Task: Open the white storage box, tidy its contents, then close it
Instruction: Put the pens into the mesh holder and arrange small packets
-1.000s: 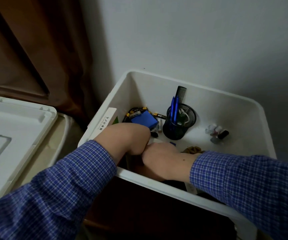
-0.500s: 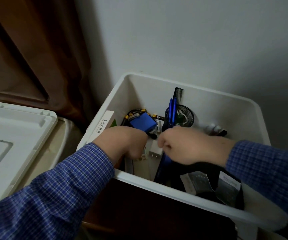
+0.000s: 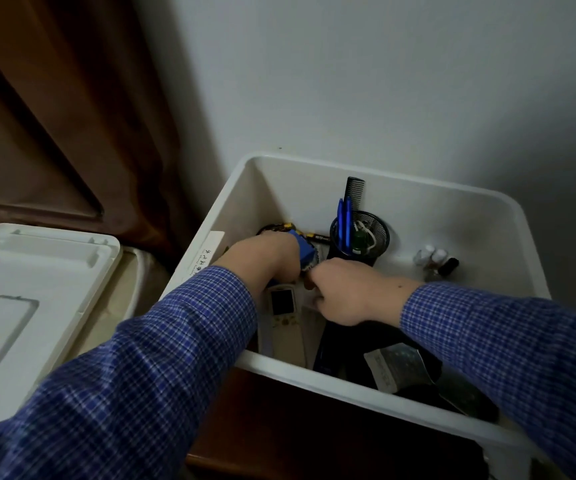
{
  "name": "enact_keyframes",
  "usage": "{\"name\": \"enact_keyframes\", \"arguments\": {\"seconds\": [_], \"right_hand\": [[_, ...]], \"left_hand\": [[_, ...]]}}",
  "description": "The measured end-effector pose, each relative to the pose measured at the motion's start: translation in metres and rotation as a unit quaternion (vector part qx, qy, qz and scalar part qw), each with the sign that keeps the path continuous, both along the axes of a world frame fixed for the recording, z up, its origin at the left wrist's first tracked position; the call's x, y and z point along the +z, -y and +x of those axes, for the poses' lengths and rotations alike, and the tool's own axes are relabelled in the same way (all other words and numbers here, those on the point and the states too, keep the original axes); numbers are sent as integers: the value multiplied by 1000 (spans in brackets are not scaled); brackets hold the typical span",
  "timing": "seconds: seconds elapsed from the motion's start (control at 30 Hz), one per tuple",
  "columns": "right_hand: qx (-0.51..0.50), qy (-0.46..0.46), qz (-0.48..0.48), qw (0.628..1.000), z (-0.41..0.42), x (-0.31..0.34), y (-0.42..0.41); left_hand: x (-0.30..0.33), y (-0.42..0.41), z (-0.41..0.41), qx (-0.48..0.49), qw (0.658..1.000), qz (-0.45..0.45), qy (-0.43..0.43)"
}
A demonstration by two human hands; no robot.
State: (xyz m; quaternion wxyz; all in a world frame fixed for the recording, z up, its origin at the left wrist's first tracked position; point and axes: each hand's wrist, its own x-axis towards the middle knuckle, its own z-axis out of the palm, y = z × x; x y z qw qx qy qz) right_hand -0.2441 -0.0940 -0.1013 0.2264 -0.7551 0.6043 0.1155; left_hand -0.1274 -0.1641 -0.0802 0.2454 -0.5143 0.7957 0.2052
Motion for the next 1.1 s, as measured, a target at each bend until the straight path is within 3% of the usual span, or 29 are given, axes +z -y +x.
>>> {"name": "enact_keyframes", "arguments": {"seconds": [0.2, 0.33, 0.6, 1.1], "right_hand": [[-20, 20, -19, 999, 9, -11, 10], [13, -44, 24, 999, 10, -22, 9], [8, -24, 60, 998, 8, -24, -1], [43, -83, 15, 996, 22, -21, -1]], "left_hand": [[-4, -2, 0, -3, 999, 22, 31], [-3, -1, 3, 6, 1000, 22, 22], [-2, -5, 1, 10, 999, -19, 48], [-3, -3, -9, 40, 994, -66, 72]]}}
